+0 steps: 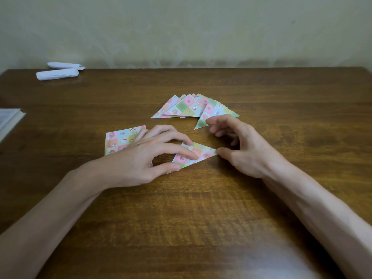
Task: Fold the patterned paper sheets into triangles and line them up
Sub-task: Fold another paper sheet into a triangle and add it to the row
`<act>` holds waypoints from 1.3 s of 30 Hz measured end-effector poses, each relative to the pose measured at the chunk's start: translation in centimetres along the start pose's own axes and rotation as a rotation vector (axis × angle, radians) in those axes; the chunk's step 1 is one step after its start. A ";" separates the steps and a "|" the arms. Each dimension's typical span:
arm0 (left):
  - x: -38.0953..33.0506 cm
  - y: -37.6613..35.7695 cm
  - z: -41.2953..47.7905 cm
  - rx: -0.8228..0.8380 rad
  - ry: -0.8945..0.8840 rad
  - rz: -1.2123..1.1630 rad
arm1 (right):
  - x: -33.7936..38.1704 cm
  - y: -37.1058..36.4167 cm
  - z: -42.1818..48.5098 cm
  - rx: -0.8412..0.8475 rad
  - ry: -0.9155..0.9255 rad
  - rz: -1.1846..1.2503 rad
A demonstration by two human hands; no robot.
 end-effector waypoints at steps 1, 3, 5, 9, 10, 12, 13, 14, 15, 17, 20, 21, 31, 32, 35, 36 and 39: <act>0.0 0.0 0.0 0.000 0.001 0.001 | -0.1 0.0 0.1 0.005 -0.007 0.011; 0.0 0.0 0.0 0.002 -0.001 0.008 | -0.2 0.0 0.3 0.015 -0.015 0.043; 0.0 0.1 0.0 0.002 -0.001 0.013 | -0.3 0.2 0.5 0.024 -0.019 0.083; 0.0 0.1 0.0 0.003 0.000 0.011 | -0.4 0.1 1.1 0.083 -0.037 0.122; 0.0 0.1 0.0 0.001 -0.002 0.014 | -0.3 0.1 1.2 0.102 -0.041 0.130; 0.0 0.1 0.0 -0.002 -0.006 0.023 | -0.2 0.2 1.4 0.136 -0.041 0.126; 0.0 0.1 0.0 -0.002 -0.008 0.025 | -0.2 0.2 1.4 0.151 -0.039 0.116; -0.1 0.1 0.0 -0.002 -0.011 0.029 | -0.1 0.2 1.4 0.162 -0.036 0.108; -0.2 0.2 0.0 -0.003 -0.016 0.038 | -0.1 0.2 1.5 0.167 -0.035 0.100; -0.4 0.1 -0.1 0.001 -0.031 0.073 | -0.1 0.0 1.7 0.163 -0.040 0.078; -0.9 -0.2 -0.2 0.041 -0.048 0.132 | -0.3 -0.5 1.9 0.159 -0.047 0.019; -1.0 -0.3 -0.2 0.049 -0.052 0.153 | -0.3 -0.5 1.8 0.168 -0.046 0.017; -0.7 -0.3 -0.3 0.067 -0.038 0.221 | 0.9 0.6 -0.3 -0.020 0.098 -0.054; -0.7 -0.3 -0.4 0.066 -0.037 0.221 | 1.0 0.6 -0.4 -0.030 0.119 -0.132; -0.5 -0.4 -0.4 0.068 -0.023 0.241 | 0.9 0.6 -0.6 -0.064 0.122 -0.253; -0.4 -0.4 -0.4 0.071 -0.015 0.257 | 0.9 0.5 -0.5 -0.073 0.111 -0.247; -0.2 -0.4 -0.4 0.070 -0.006 0.277 | 1.0 -0.2 -0.2 -0.048 0.079 -0.261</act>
Point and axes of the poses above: each hand's wrist, its own z-axis towards the middle knuckle, its own y-axis out of the back of the hand, x = y × z, the point moved 9 cm from there along z, towards the middle knuckle, and after that the axes turned 8 degrees about z, right-handed, at the moved point
